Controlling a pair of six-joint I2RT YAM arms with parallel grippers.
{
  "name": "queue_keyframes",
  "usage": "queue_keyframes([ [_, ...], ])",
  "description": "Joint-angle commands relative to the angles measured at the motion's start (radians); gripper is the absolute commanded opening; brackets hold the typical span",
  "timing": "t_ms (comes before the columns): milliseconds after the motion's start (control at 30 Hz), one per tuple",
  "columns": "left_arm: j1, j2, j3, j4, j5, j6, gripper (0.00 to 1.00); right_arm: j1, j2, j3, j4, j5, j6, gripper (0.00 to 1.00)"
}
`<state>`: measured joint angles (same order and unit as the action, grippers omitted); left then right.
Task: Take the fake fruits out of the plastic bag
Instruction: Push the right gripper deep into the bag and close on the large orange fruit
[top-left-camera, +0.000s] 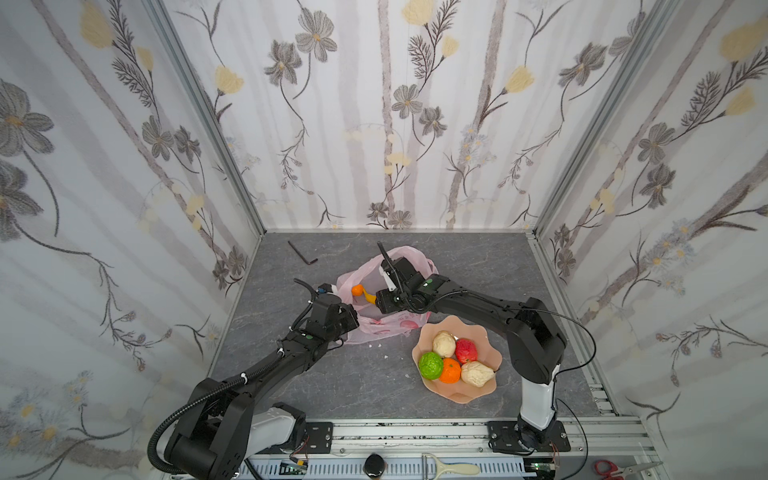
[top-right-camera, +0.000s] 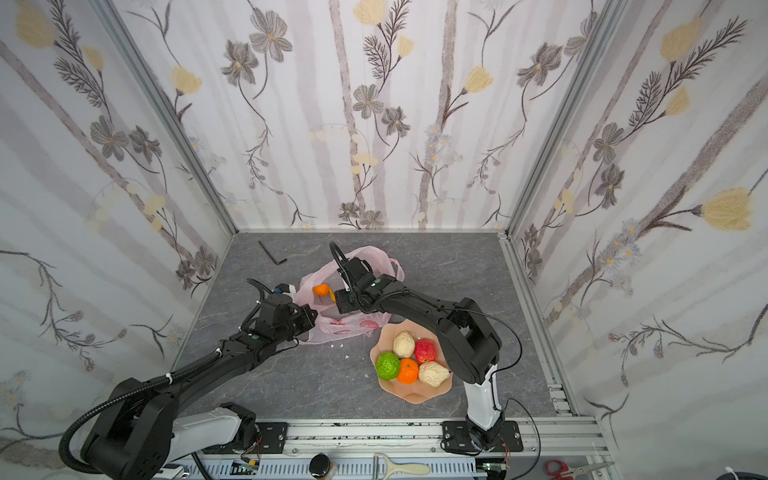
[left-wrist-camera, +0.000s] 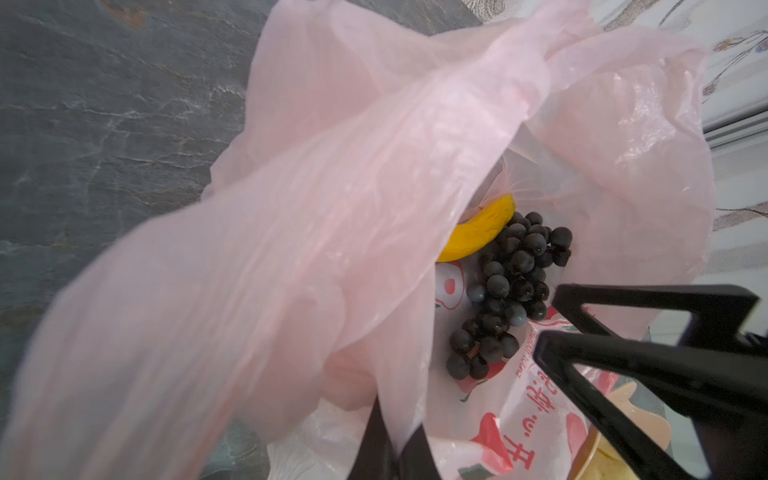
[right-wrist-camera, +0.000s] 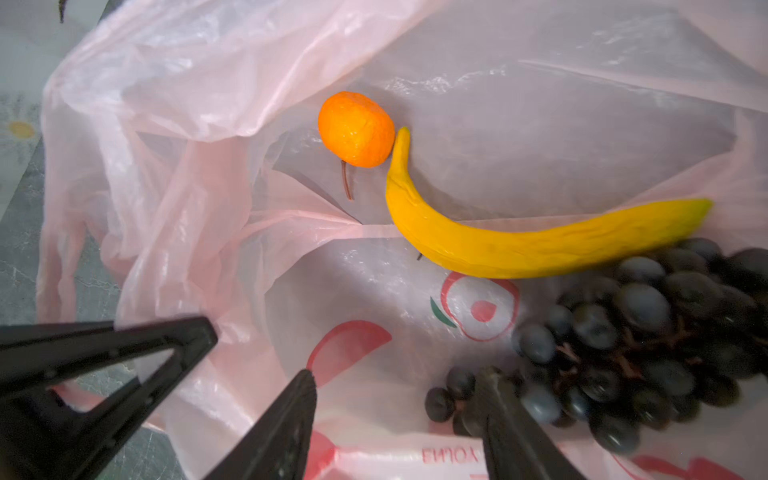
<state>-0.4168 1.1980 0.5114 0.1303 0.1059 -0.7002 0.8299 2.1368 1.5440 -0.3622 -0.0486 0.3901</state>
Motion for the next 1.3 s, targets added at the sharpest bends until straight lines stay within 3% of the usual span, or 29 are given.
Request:
queue_keyframes([
  [0,0.005,-0.006,0.001,0.009,0.002,-0.018,0.0,0.0,0.071,0.077,0.058,-0.056,-0.026,0.62],
  [300,0.007,0.014,-0.033,-0.001,-0.008,-0.034,0.0,-0.032,0.278,0.317,0.067,-0.11,-0.004,0.61],
  [667,0.009,0.051,-0.034,-0.012,0.014,-0.035,0.0,-0.027,0.396,0.438,0.08,-0.125,0.028,0.62],
  [900,0.01,0.047,-0.029,-0.014,0.005,-0.033,0.0,-0.016,0.403,0.44,0.059,-0.083,0.064,0.59],
  [1100,0.01,0.04,-0.036,-0.014,0.002,-0.035,0.0,0.031,0.322,0.3,0.124,-0.054,0.125,0.54],
  [1267,0.01,0.044,-0.034,-0.012,0.007,-0.032,0.0,0.044,0.338,0.296,0.13,-0.057,0.144,0.5],
])
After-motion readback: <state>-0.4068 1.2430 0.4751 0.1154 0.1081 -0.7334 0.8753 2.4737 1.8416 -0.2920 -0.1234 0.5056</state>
